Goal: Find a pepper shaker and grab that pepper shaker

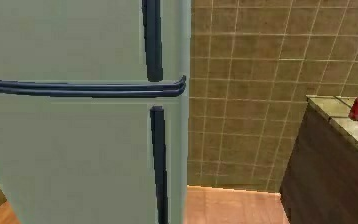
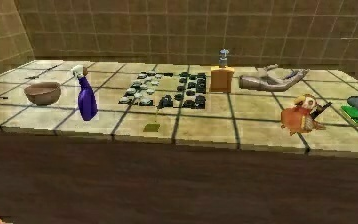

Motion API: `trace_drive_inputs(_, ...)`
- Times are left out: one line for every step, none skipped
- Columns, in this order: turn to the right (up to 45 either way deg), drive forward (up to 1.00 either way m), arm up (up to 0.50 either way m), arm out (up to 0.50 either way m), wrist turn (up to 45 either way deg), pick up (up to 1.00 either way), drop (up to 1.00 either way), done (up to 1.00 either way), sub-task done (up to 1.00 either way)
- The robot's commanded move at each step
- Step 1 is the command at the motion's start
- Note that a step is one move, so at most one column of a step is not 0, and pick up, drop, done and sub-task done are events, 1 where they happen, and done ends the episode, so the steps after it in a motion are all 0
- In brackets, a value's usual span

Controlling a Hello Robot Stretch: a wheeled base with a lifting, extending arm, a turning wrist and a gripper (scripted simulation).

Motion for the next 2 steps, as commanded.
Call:
trace_drive_inputs(30.0,0.0,0.0,0.0,0.0,0.0,0.0,0.0,0.0)
trace_drive_inputs(0.0,0.95,0.0,0.0,0.0,0.0,0.0,0.0,0.0)
